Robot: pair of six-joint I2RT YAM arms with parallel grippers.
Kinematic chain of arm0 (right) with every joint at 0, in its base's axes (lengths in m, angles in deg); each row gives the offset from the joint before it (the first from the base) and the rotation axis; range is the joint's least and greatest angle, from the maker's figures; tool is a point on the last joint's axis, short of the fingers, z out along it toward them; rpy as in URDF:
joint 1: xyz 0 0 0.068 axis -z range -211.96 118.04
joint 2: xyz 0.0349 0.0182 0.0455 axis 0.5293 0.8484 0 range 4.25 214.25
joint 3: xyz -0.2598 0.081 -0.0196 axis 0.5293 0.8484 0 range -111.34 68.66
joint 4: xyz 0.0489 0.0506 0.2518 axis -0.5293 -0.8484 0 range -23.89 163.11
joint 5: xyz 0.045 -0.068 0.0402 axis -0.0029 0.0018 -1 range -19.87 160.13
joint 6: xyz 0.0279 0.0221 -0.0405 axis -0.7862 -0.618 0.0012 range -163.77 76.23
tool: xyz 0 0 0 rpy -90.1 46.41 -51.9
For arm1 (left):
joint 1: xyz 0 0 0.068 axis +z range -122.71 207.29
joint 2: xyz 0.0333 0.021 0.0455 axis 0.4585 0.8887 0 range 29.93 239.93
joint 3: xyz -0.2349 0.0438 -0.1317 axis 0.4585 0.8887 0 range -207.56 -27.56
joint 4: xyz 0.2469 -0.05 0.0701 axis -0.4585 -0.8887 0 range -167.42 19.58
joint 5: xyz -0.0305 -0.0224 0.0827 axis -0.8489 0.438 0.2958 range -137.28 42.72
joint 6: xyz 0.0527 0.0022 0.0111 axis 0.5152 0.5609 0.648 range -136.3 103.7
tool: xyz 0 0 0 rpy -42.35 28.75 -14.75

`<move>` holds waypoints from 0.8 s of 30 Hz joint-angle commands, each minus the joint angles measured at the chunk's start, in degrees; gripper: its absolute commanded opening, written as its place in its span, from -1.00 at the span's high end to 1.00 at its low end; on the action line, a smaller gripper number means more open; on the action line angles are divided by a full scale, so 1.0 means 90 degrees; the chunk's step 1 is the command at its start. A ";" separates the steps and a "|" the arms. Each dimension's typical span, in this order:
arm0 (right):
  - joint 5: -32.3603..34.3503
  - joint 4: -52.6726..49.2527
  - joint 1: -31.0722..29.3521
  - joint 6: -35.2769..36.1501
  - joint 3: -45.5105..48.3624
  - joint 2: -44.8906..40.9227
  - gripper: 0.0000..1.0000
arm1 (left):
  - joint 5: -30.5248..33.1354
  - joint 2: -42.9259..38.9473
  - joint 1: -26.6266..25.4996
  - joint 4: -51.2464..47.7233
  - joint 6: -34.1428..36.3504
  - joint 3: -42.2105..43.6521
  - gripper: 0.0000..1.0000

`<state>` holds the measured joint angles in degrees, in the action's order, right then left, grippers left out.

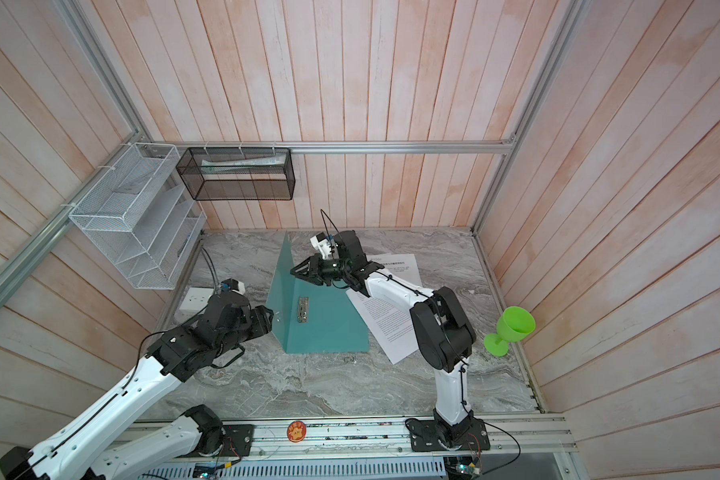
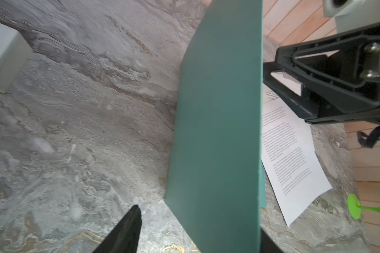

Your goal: Put the files into the folder

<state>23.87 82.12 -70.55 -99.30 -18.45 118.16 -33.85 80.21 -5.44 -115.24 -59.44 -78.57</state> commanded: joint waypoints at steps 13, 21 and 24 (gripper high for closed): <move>0.0817 -0.2800 -0.0483 0.1563 -0.2814 0.1590 0.44 | 0.1205 -0.1336 0.1155 -0.1132 0.0429 -0.0643 -0.53; 0.2646 -0.3142 -0.0155 0.4107 -0.1263 0.0092 0.20 | -0.0458 -0.0304 0.1130 0.0796 0.0954 -0.0526 -0.57; 0.3342 -0.2199 0.0115 0.5058 0.0331 -0.1094 0.04 | -0.1613 0.0380 0.1084 0.2160 0.1059 -0.0127 -0.58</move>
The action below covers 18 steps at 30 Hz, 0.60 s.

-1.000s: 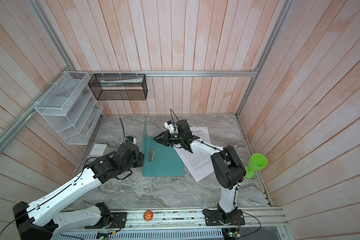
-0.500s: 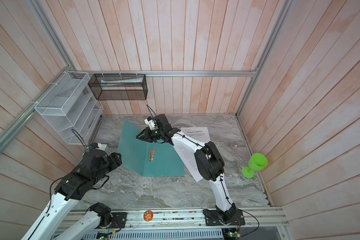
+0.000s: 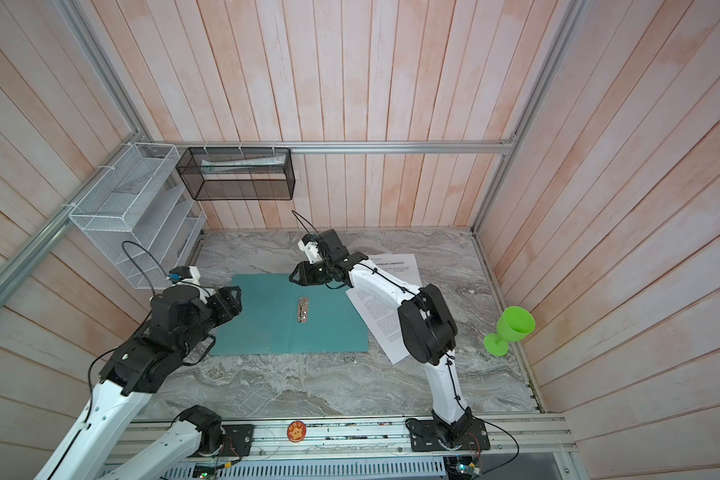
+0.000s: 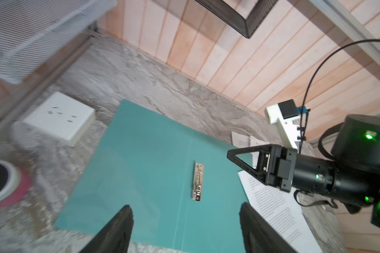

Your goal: Put the files into the folder

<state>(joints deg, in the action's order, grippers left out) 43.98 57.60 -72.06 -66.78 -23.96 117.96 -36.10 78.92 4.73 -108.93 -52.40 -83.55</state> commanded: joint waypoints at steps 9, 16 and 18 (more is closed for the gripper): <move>0.0699 -0.0053 0.2952 0.1578 0.2452 -0.2323 -0.16 | -0.2875 0.2192 -0.0202 0.3670 0.0508 0.0585 -0.61; -0.0009 -0.1179 0.4858 0.2315 0.2748 -0.1678 -0.14 | -0.3279 0.3031 -0.0451 0.4155 0.0612 0.0308 -0.61; -0.0442 -0.1361 0.5221 0.2505 0.2894 -0.1513 -0.13 | -0.3473 0.3188 -0.0464 0.4365 0.0622 0.0314 -0.61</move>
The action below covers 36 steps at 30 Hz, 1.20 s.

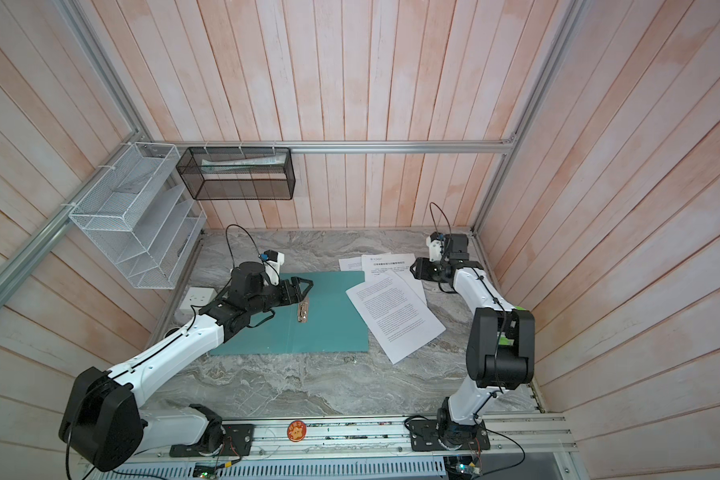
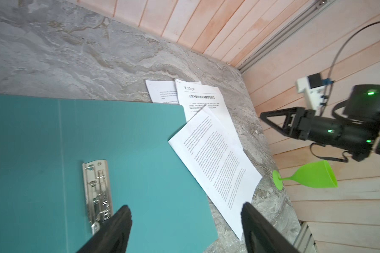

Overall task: Put the files into the folder
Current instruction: 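Move the right gripper to the white papers while the left gripper holds the folder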

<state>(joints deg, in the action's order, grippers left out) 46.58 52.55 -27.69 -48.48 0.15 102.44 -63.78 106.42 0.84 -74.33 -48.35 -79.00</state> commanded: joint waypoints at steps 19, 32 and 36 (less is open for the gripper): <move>-0.0781 -0.1122 0.0653 0.0372 0.1449 0.0240 0.06 | -0.1110 0.1134 -0.0049 0.1020 0.0184 -0.0194 -0.61; -0.0461 -0.0970 0.0464 -0.0423 0.2061 -0.1382 0.05 | -0.1097 0.1617 -0.0347 0.1139 0.0165 -0.0229 -0.61; 0.1344 -0.1399 0.0394 -0.0555 0.1530 -0.1409 0.03 | -0.1093 0.1762 -0.0448 0.1110 0.0084 -0.0352 -0.60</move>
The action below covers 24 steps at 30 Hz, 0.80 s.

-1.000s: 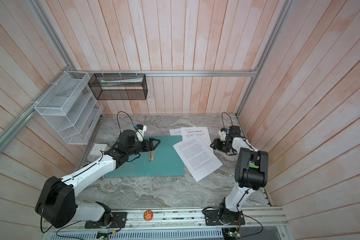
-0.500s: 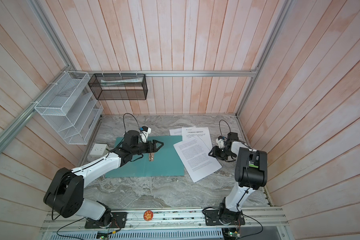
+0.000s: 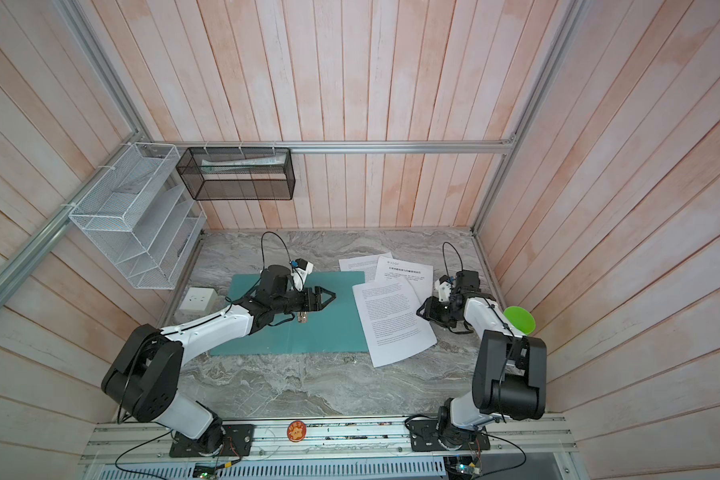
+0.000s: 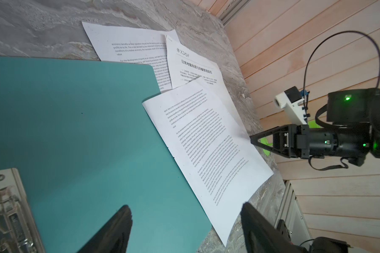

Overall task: Put the files into the folder
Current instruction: 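Move the right gripper to the white papers while the left gripper holds the folder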

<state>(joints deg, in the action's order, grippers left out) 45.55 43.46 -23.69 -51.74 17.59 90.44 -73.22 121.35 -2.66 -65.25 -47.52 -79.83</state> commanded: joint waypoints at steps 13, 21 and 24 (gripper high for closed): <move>-0.0632 0.0786 -0.0159 0.0353 -0.1352 0.1452 0.18 | -0.0295 0.0940 -0.0518 0.0578 -0.0152 -0.0637 -0.60; -0.0789 0.1146 -0.0196 0.0373 -0.1368 0.2056 0.18 | -0.0591 0.1537 -0.0692 0.0998 -0.0438 -0.0716 -0.58; -0.0971 0.1088 -0.0197 0.0439 -0.1440 0.2288 0.18 | -0.0656 0.1729 -0.0734 0.1163 -0.0579 -0.0705 -0.57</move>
<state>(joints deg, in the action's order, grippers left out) 39.39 53.49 -25.33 -49.36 6.12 108.91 -77.37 135.27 -8.69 -57.98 -51.11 -84.79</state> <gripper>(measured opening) 0.411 0.787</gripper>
